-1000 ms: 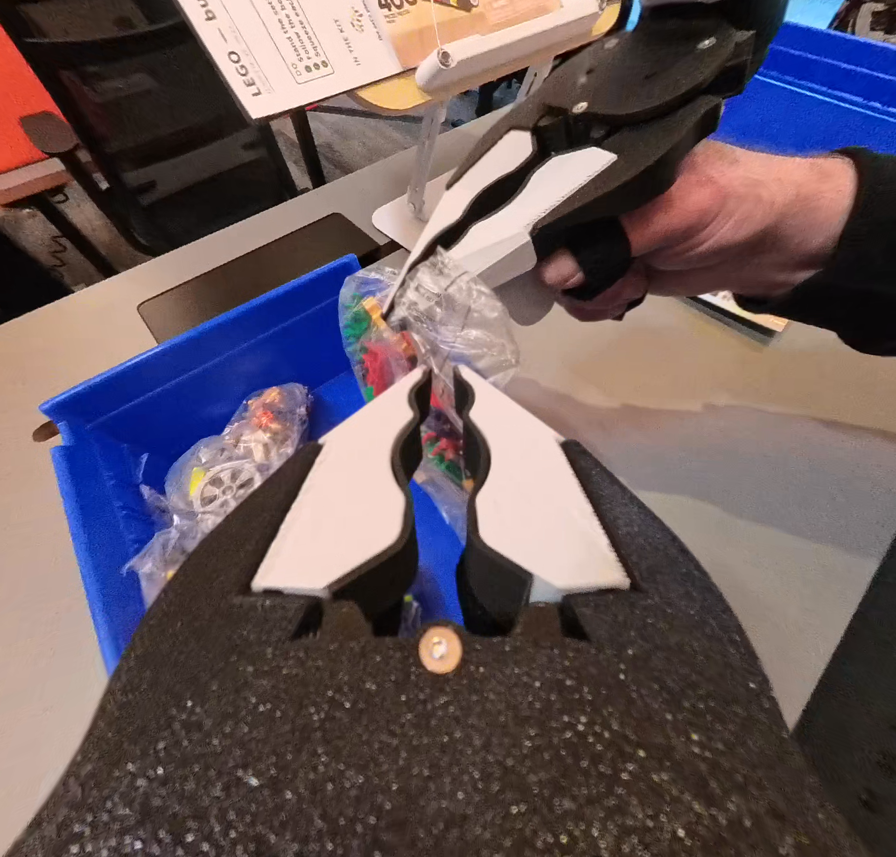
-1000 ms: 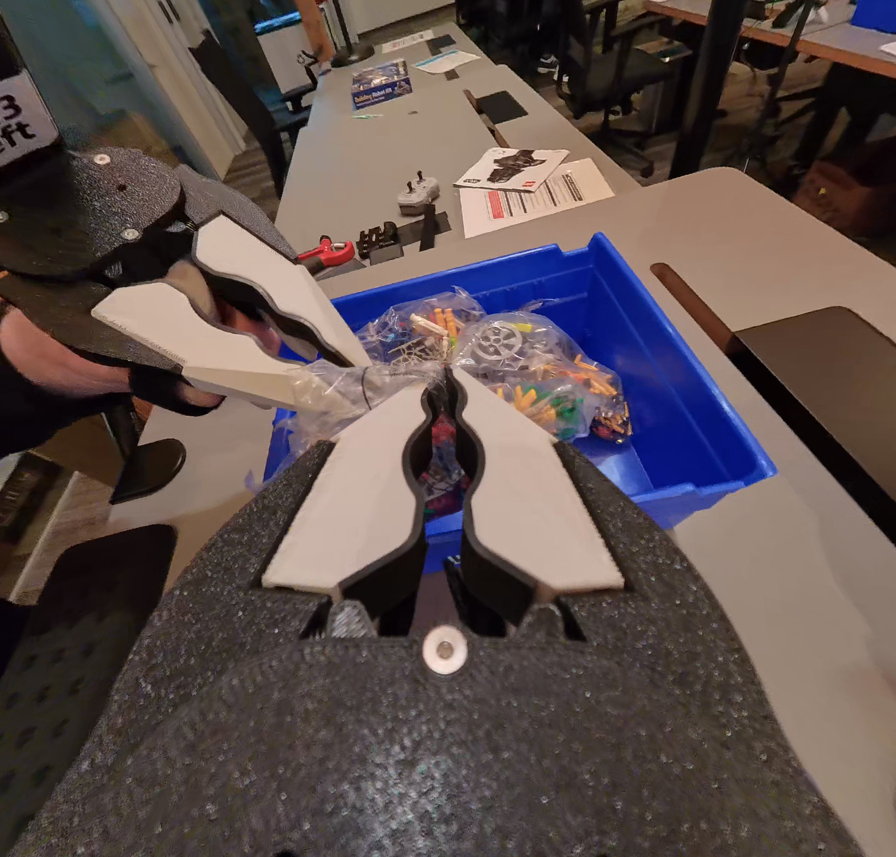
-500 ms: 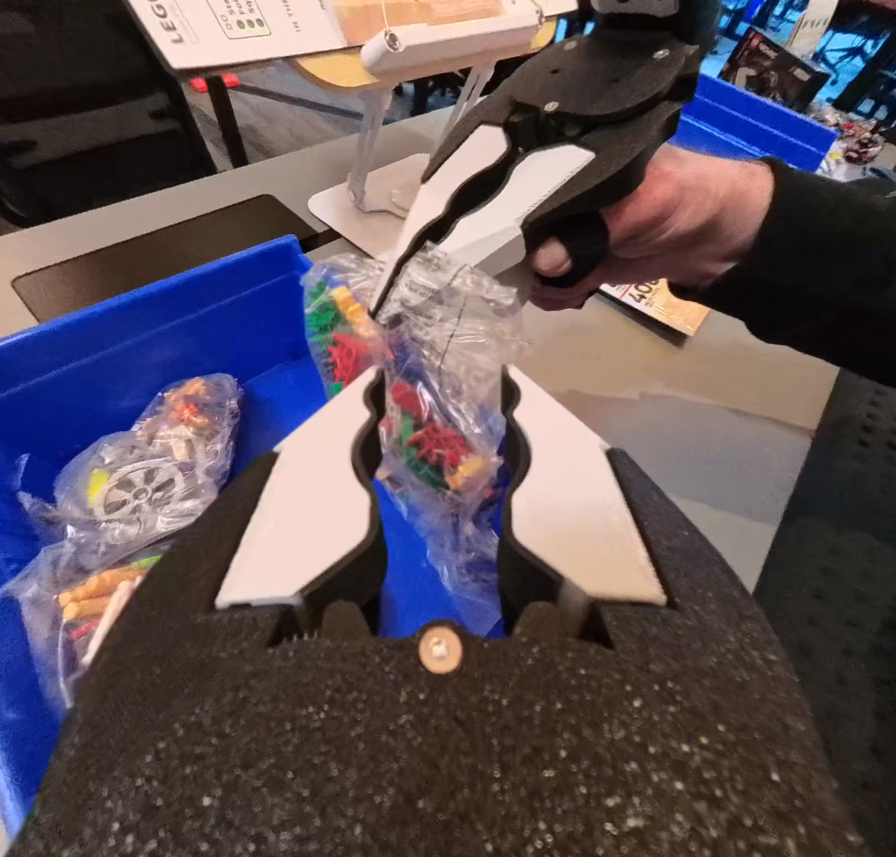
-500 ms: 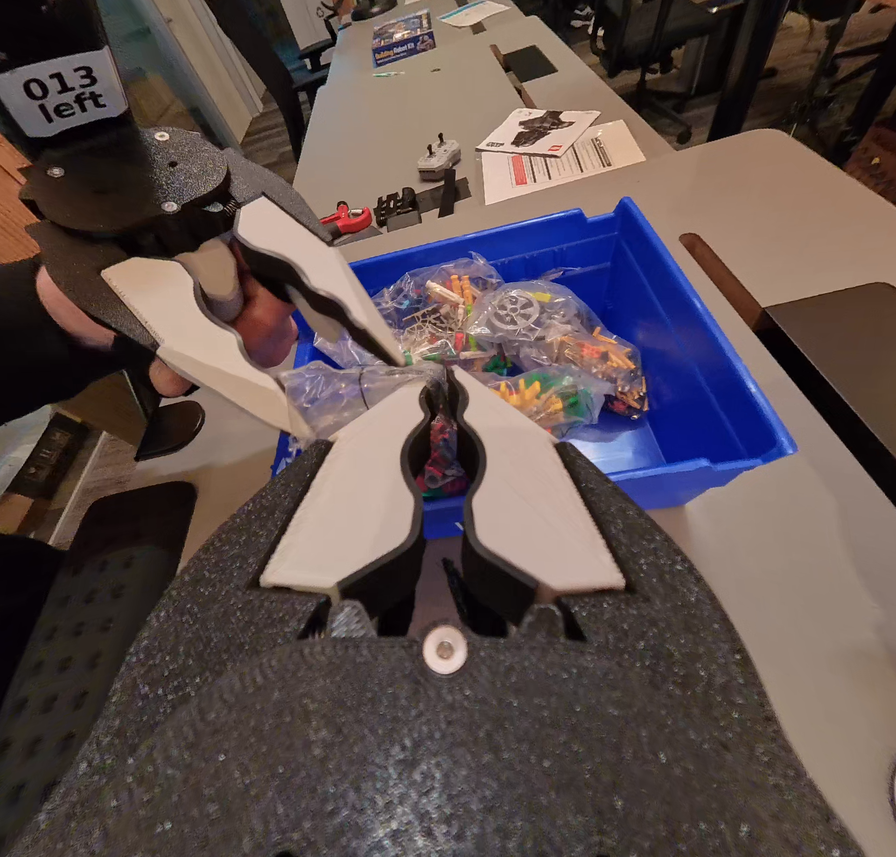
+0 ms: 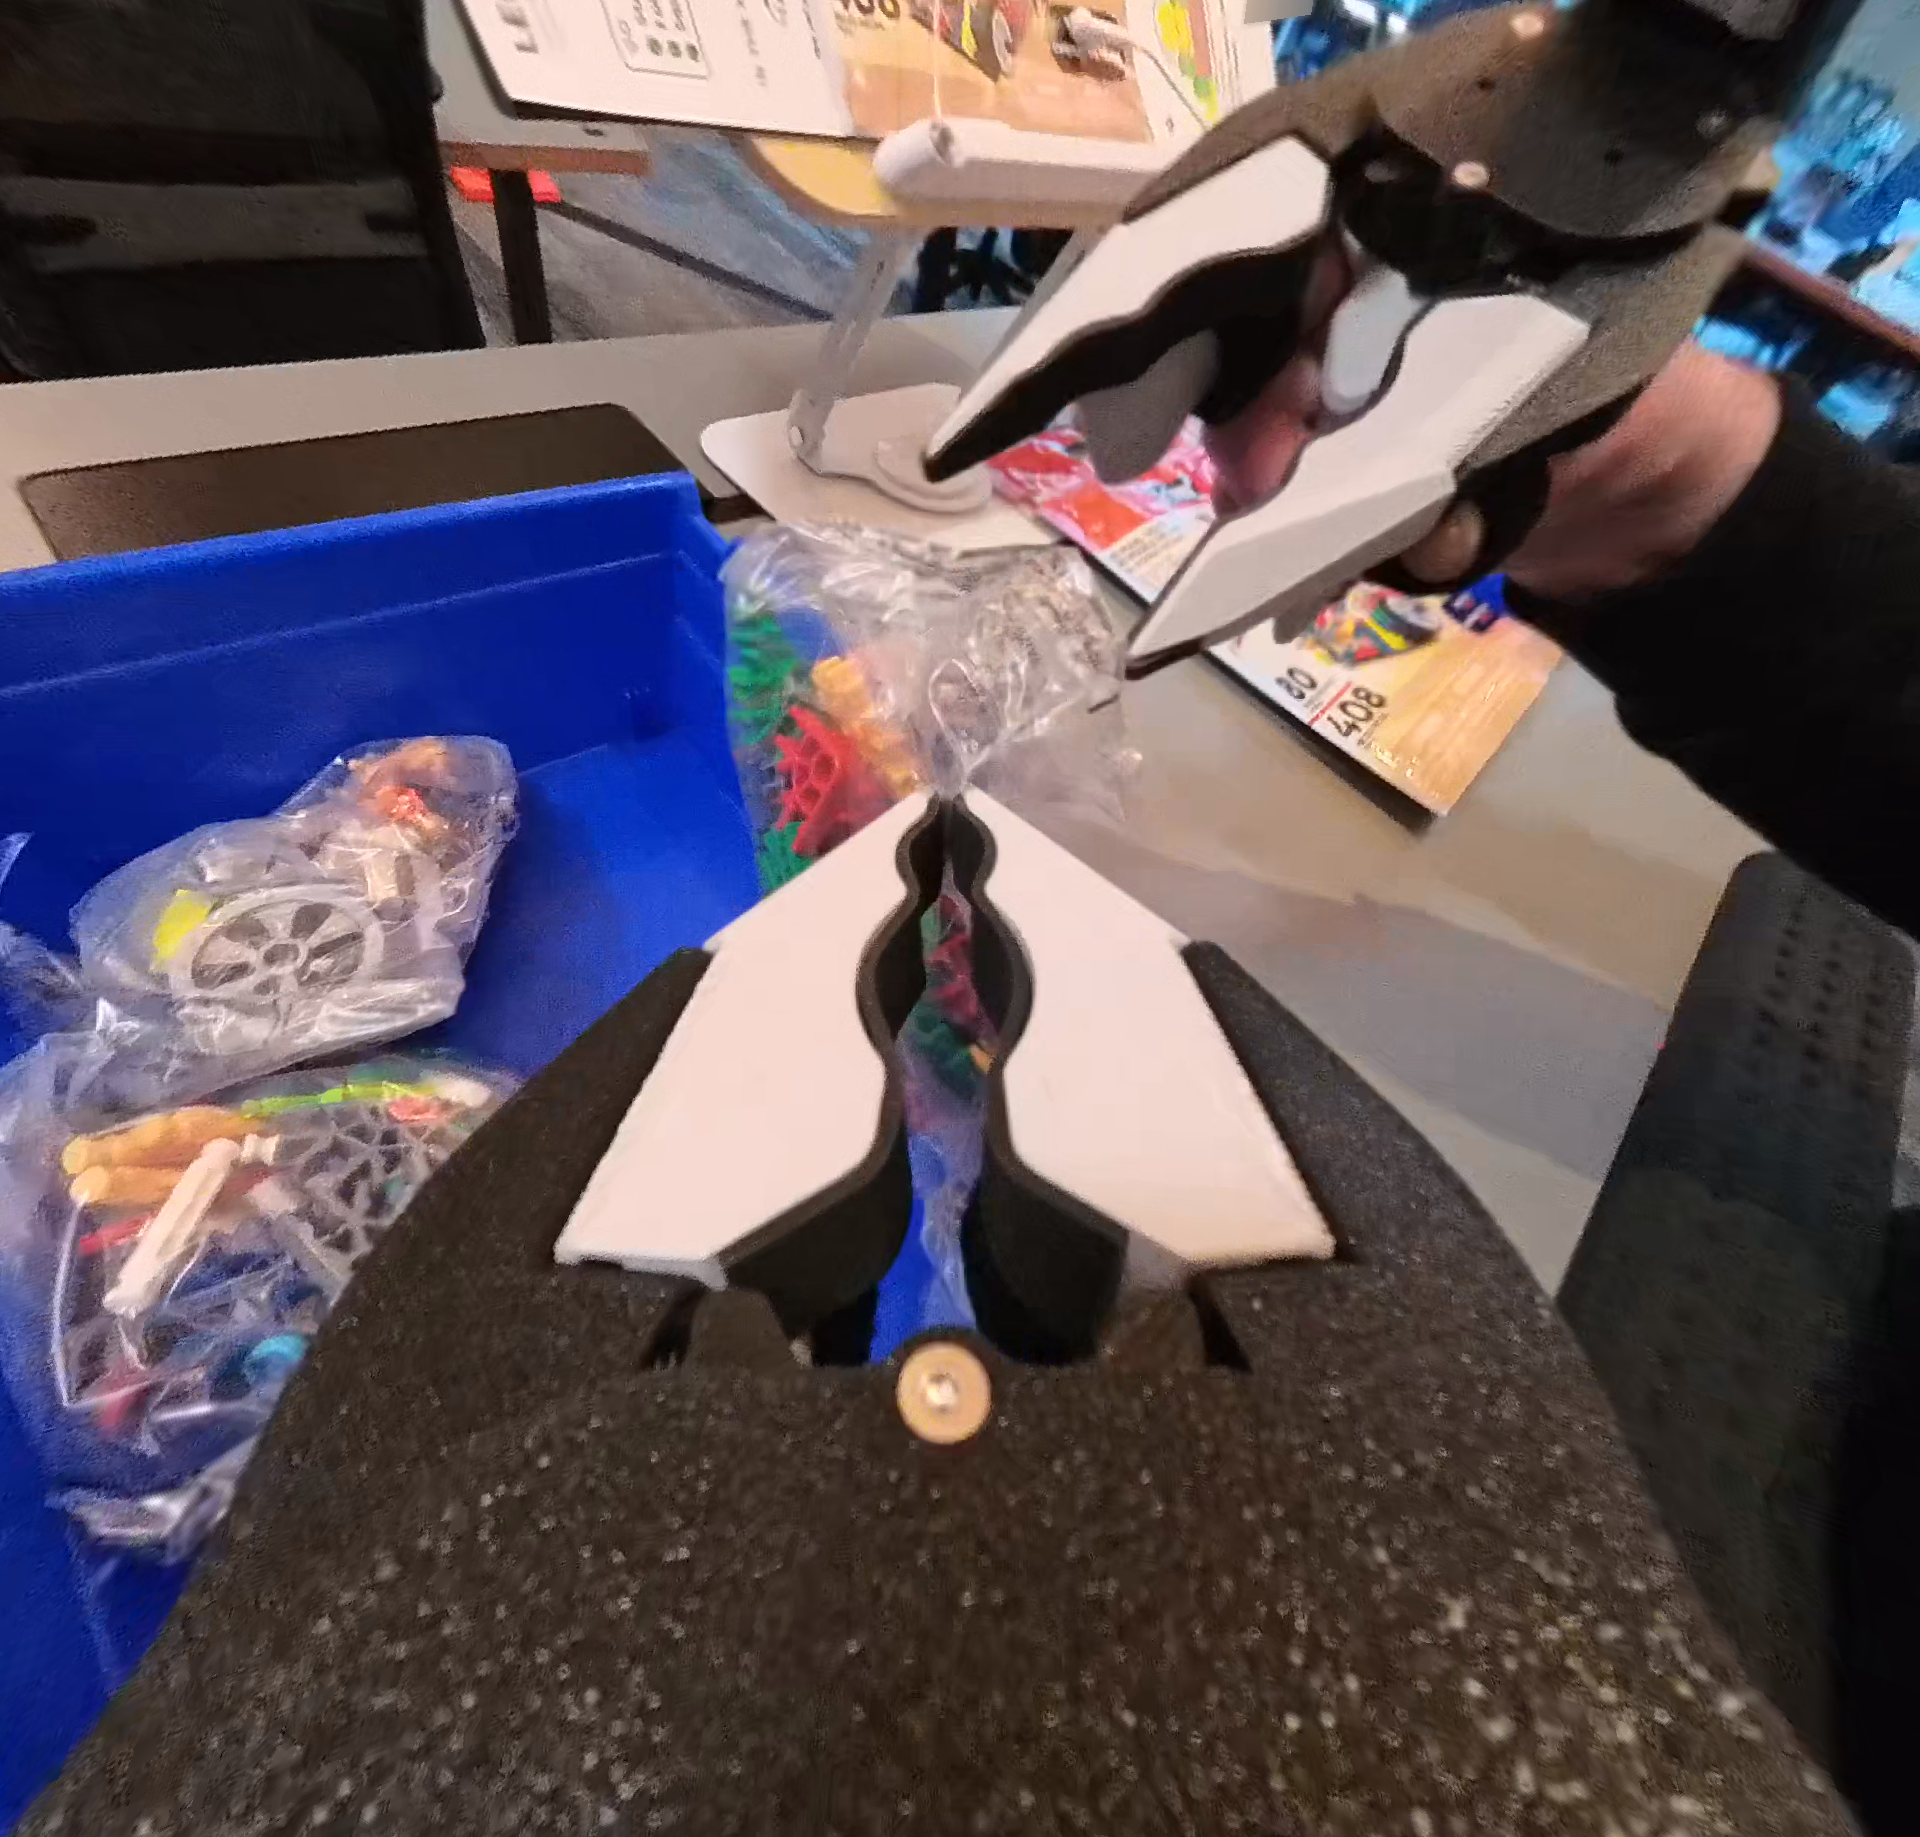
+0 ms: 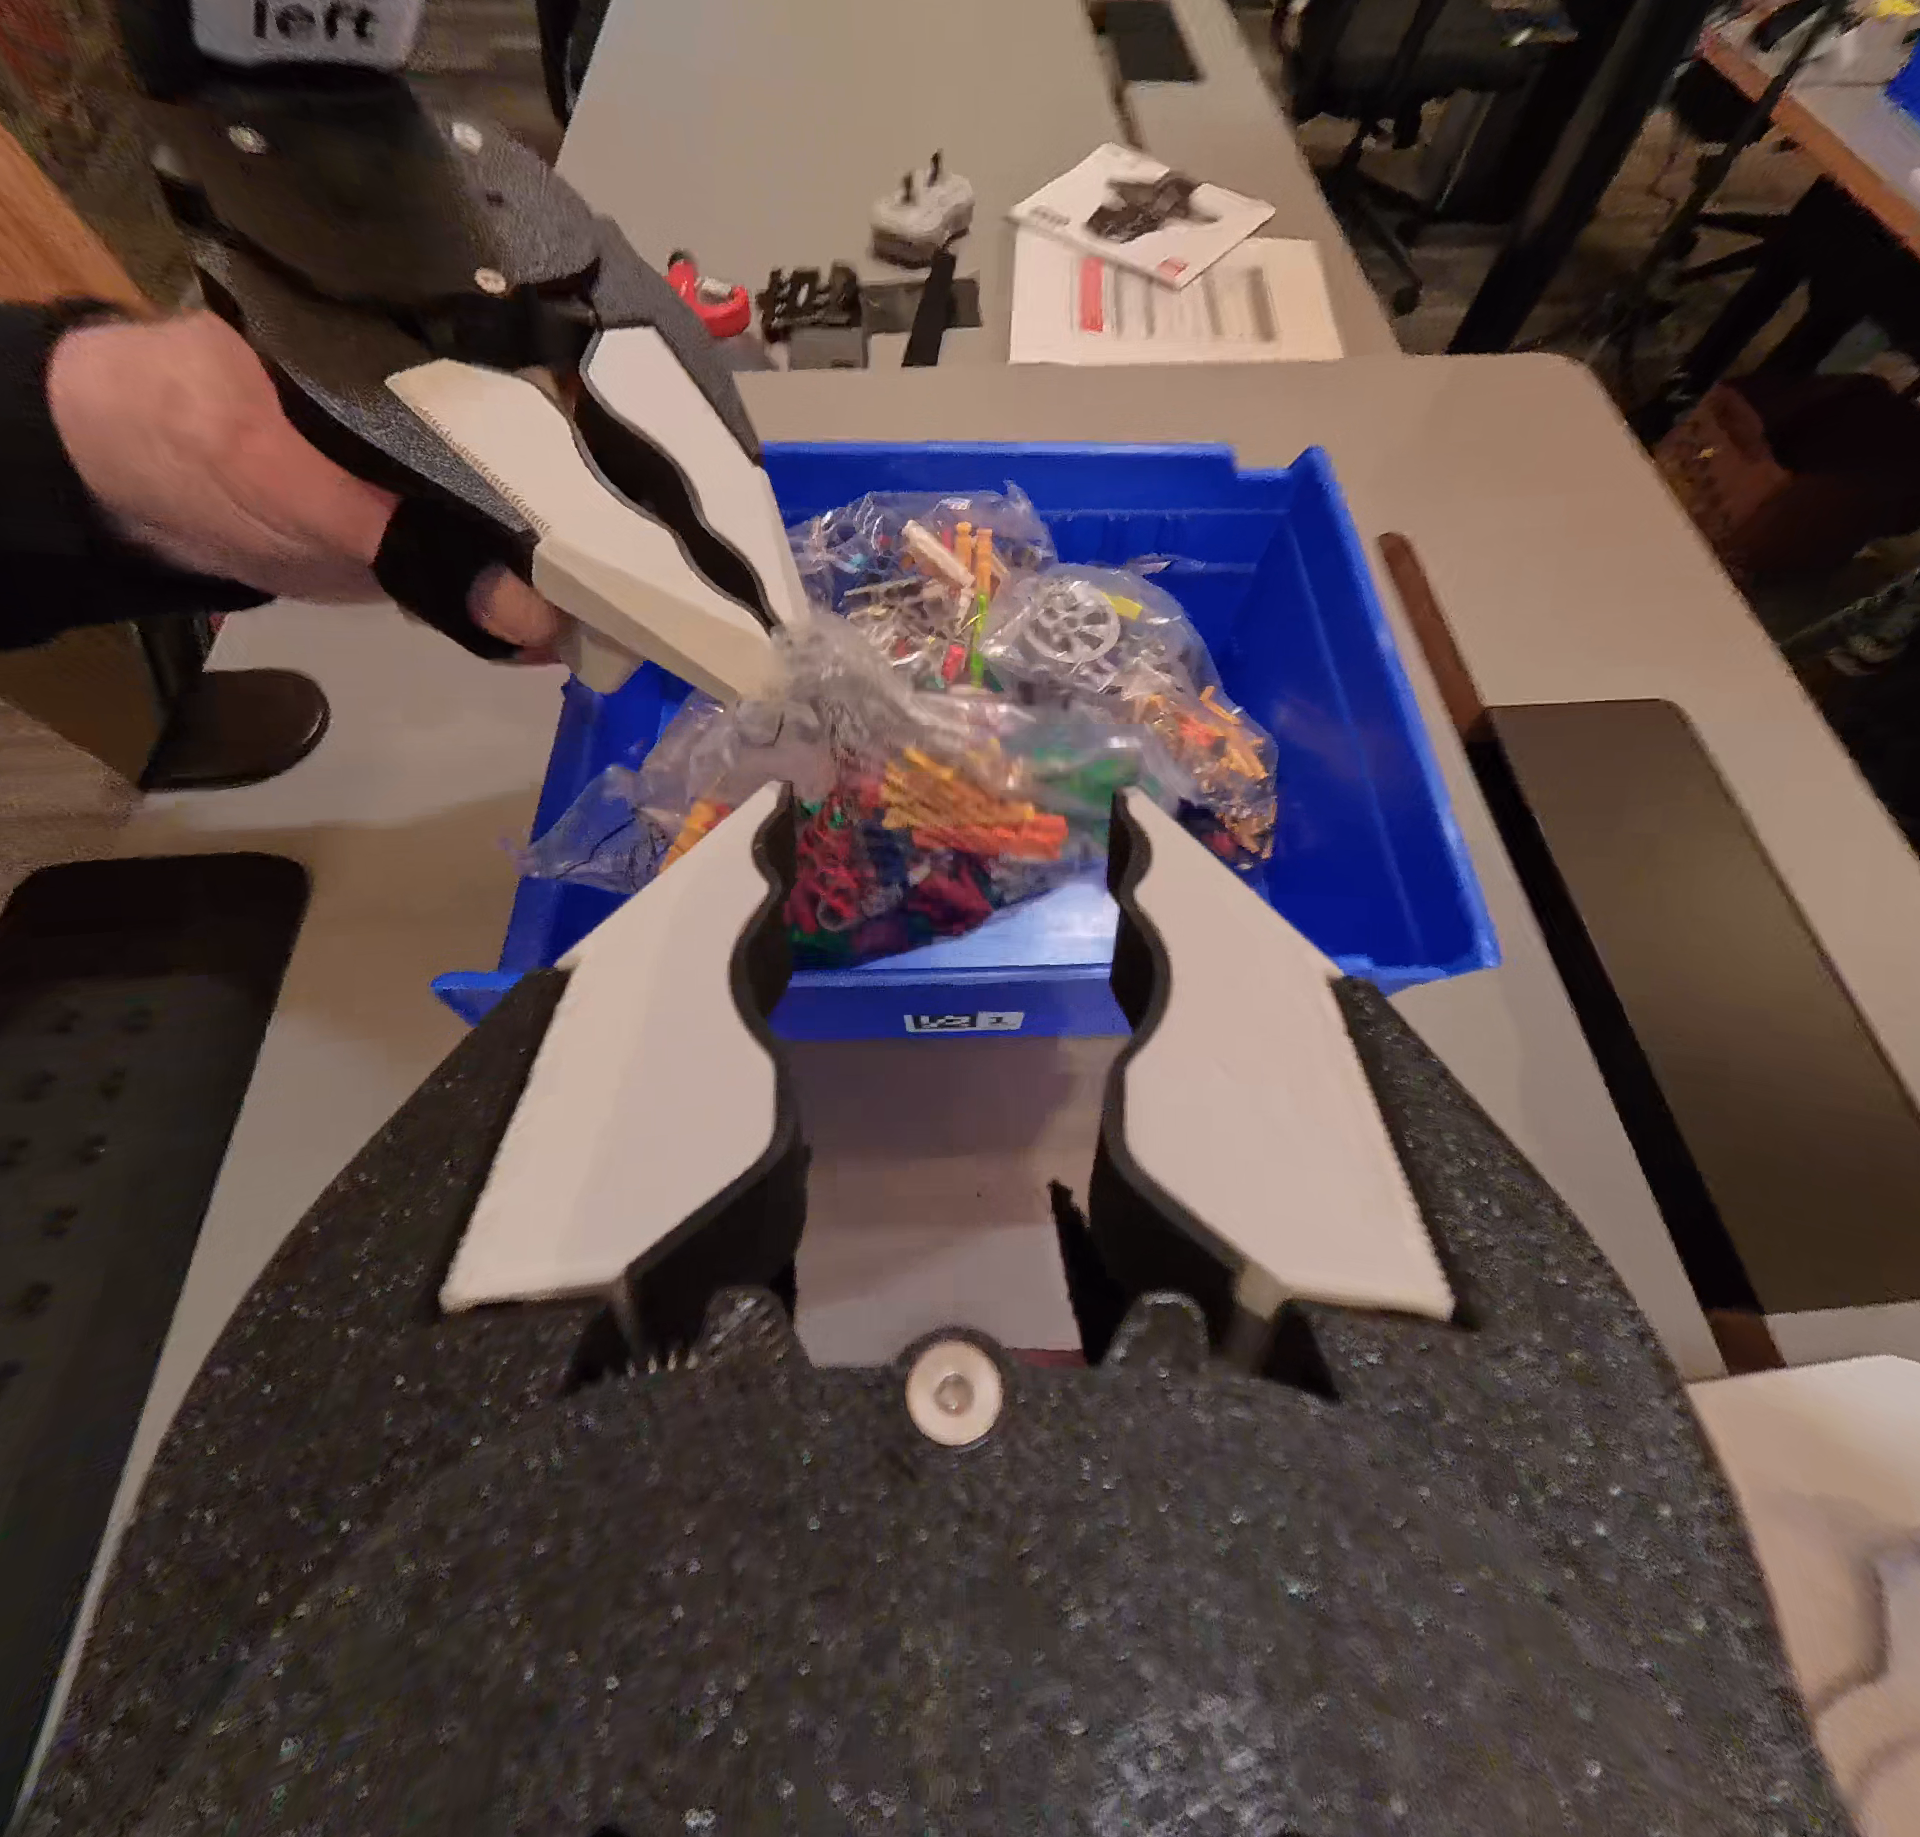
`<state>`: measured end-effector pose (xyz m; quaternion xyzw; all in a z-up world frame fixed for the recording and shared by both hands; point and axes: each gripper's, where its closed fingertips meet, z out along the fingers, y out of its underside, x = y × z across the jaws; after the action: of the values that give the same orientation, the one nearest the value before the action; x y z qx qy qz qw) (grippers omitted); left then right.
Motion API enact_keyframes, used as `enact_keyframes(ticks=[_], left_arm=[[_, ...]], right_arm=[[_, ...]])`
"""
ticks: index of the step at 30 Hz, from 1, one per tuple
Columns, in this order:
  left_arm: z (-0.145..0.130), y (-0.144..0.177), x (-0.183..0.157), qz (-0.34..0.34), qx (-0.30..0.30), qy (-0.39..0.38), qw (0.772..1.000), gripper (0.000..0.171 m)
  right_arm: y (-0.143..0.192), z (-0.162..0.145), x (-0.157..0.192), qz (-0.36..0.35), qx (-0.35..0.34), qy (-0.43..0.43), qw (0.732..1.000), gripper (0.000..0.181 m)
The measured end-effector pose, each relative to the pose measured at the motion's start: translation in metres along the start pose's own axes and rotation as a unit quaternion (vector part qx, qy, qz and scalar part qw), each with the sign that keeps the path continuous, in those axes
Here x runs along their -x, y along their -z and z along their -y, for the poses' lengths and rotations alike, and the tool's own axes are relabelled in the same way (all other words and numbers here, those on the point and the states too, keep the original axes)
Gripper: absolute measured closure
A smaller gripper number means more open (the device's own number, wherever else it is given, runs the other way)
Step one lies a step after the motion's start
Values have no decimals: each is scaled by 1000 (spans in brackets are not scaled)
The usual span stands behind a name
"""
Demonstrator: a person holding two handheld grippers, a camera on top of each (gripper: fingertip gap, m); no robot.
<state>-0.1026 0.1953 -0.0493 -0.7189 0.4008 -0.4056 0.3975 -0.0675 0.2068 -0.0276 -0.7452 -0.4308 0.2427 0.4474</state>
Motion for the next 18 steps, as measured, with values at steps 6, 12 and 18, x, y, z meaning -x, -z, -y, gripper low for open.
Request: enact_keyframes(ticks=[6,12,18], left_arm=[[23,15,0,-45,-77,84,992,171],[31,11,-11,-68,-91,98,989,171],[33,20,-1,-32,-97,92,990,171]], right_arm=[[12,17,25,48,-71,-63,994,142],[-11,31,41,59,-134,-79,986,176],[-7,30,41,55,-138,-71,986,181]])
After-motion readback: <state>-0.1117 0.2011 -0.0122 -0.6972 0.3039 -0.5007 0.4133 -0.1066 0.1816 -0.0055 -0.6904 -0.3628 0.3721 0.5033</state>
